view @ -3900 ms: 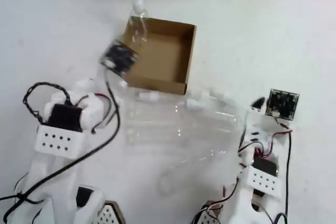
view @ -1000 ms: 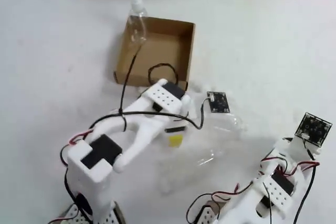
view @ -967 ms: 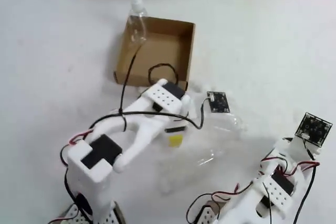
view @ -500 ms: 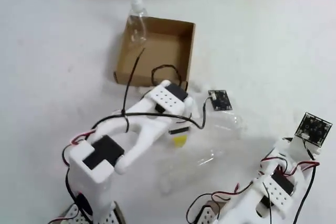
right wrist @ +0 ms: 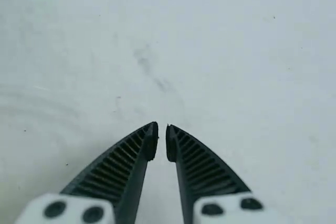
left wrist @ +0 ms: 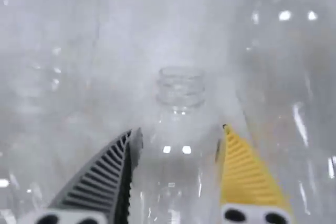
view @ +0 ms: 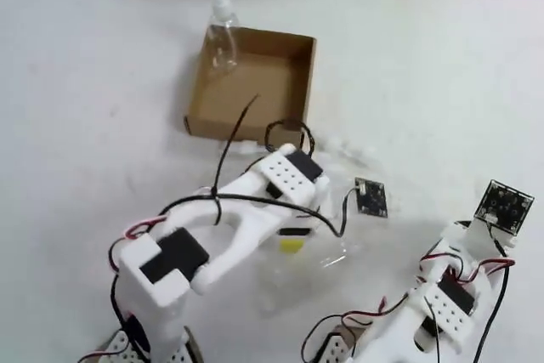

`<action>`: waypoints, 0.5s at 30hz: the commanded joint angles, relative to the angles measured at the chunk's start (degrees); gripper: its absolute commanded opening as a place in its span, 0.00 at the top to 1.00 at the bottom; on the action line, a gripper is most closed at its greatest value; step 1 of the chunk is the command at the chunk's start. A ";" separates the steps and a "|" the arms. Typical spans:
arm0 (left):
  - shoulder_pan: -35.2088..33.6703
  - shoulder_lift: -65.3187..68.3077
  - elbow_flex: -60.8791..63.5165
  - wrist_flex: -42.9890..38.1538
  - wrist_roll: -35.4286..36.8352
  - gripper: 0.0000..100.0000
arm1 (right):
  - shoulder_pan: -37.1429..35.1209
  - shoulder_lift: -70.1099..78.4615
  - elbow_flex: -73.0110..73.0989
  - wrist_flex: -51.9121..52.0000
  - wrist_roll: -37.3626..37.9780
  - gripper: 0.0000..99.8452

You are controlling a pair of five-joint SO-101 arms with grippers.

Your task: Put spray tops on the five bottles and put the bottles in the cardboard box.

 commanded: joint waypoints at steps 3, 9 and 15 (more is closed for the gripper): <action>-0.92 -9.71 0.88 2.20 6.51 0.98 | -0.48 -0.48 -2.64 0.22 -0.26 0.98; -8.40 -22.02 7.38 1.67 8.53 0.98 | -0.48 -0.48 -2.20 -0.13 -0.18 0.98; -13.23 -35.65 17.49 -1.05 8.70 0.98 | -0.48 -0.48 -2.20 -0.13 -0.18 0.98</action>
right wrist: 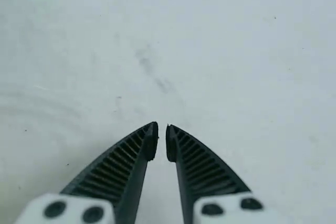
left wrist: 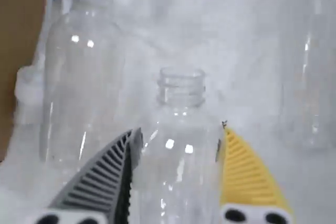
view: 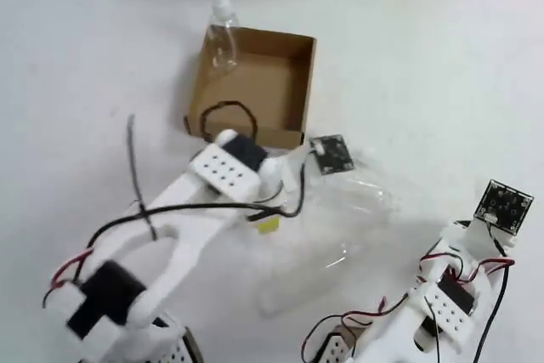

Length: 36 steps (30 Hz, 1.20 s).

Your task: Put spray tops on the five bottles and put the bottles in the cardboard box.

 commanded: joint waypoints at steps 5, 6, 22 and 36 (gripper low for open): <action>-8.22 -24.40 13.19 -4.57 5.98 0.98 | -0.31 -0.48 -2.20 0.13 -0.18 0.98; -9.71 -26.68 14.51 -4.57 6.68 0.98 | -0.31 -0.48 -2.20 0.22 -0.09 0.98; -46.73 -28.53 31.21 -23.21 17.41 0.98 | -11.30 -0.48 -19.25 28.35 11.25 0.98; -54.29 -10.33 24.18 -28.13 20.13 0.98 | -31.78 7.87 -57.76 62.37 16.44 0.98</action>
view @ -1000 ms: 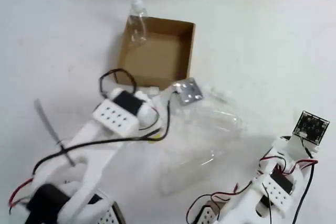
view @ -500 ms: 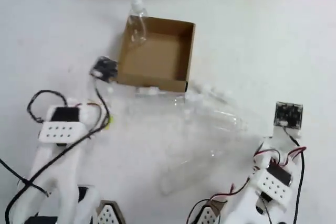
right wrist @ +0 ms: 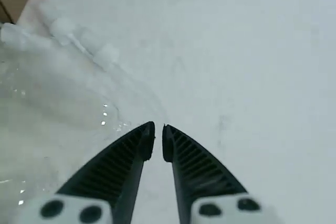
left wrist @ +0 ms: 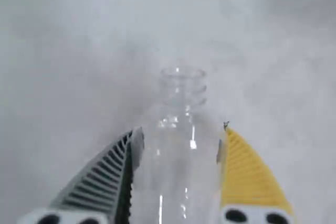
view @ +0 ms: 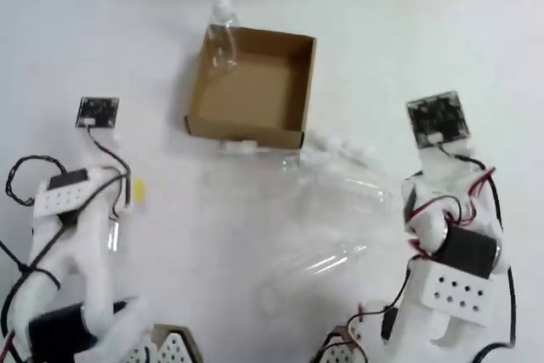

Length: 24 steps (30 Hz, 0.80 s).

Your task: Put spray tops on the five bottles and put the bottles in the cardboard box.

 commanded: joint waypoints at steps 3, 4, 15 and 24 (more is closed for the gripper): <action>-0.84 7.16 -8.88 1.85 0.79 0.98 | -6.73 12.44 -14.07 9.45 1.32 0.98; -0.84 7.87 -9.49 2.20 0.79 0.98 | -7.52 15.34 -15.82 10.51 2.37 0.98; -0.84 8.40 -9.58 2.20 0.79 0.98 | -13.58 48.04 -33.58 14.99 16.62 0.87; -0.84 8.40 -9.49 2.20 0.79 0.98 | -14.37 69.85 -50.90 14.55 27.69 0.84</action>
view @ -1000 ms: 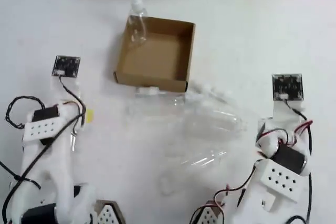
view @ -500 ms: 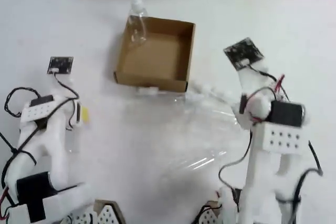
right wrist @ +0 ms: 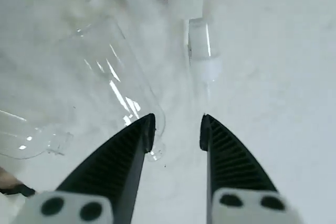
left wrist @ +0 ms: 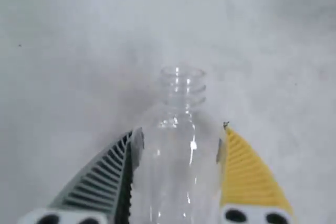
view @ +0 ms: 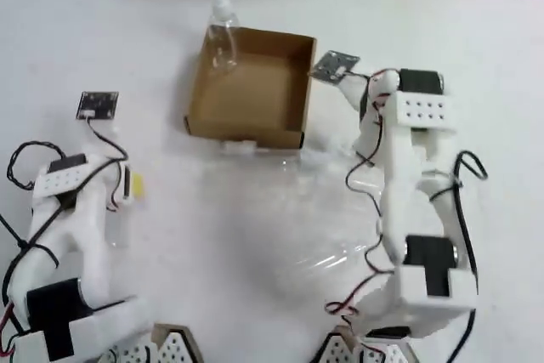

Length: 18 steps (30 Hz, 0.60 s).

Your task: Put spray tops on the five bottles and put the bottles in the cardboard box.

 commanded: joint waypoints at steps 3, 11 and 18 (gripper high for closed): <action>-0.48 0.13 -2.81 0.44 0.62 0.98 | -0.66 10.15 -10.73 2.07 7.21 0.79; -0.22 0.13 -2.81 0.44 0.53 0.98 | -0.48 21.14 -16.70 4.35 13.19 0.79; -0.13 0.13 -2.81 0.44 0.53 0.98 | -1.71 26.59 -17.49 3.21 13.36 0.79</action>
